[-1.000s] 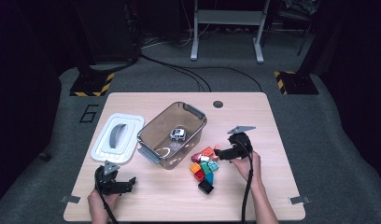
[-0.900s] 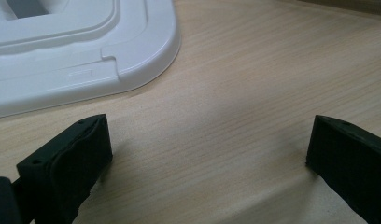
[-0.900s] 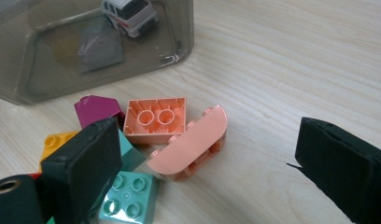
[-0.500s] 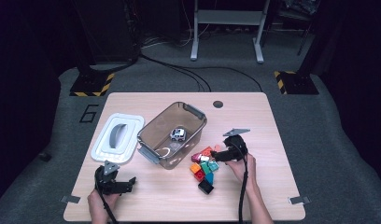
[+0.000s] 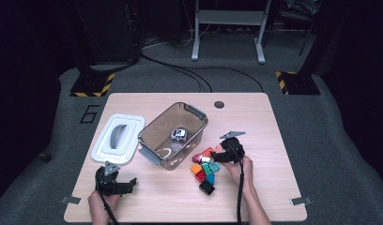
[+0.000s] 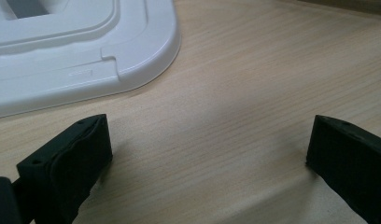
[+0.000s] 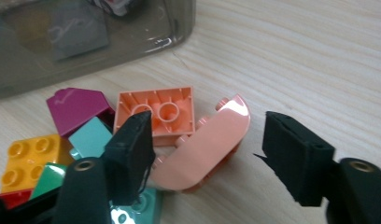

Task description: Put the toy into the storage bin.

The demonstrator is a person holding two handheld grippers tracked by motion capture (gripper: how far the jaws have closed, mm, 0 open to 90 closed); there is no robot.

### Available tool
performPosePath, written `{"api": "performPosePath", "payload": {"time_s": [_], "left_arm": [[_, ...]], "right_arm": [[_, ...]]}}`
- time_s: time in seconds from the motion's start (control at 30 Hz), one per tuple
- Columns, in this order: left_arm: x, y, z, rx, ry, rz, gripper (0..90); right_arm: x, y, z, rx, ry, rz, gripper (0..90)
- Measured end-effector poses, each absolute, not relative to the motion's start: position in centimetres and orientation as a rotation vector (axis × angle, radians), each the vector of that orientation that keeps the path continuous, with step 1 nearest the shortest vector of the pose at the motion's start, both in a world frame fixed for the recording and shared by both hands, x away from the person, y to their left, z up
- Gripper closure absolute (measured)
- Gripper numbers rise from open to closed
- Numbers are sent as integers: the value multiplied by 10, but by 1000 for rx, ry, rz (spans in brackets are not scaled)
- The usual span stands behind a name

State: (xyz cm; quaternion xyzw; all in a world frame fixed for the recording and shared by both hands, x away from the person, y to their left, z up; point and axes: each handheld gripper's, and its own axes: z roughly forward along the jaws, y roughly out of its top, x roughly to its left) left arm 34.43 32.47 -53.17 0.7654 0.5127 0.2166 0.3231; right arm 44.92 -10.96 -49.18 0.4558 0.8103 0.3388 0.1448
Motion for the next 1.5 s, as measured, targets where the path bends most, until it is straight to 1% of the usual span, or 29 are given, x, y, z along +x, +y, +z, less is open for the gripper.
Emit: {"api": "performPosePath", "payload": {"time_s": [0.2,0.3,0.43,0.6,0.67,0.77,1.07,1.5], "left_arm": [[344,325,-532,2009,1345,569,0],[344,325,-532,2009,1345,568,0],[344,325,-532,2009,1344,570,0],[344,325,-531,2006,1350,565,0],[344,325,-531,2017,1344,564,0],[344,324,-532,2005,1350,565,0],[344,325,-531,2014,1344,567,0],[344,325,-532,2010,1345,568,0]], "right_arm": [[449,-116,-493,1343,2324,925,536],[449,-120,-494,1344,2324,932,586],[450,-121,-494,1344,2327,931,621],[452,-118,-498,1348,2326,862,623],[452,-119,-497,1349,2313,874,652],[452,-121,-496,1362,2302,888,673],[453,-129,-495,1375,2307,931,679],[455,-136,-472,1342,2277,995,679]]}}
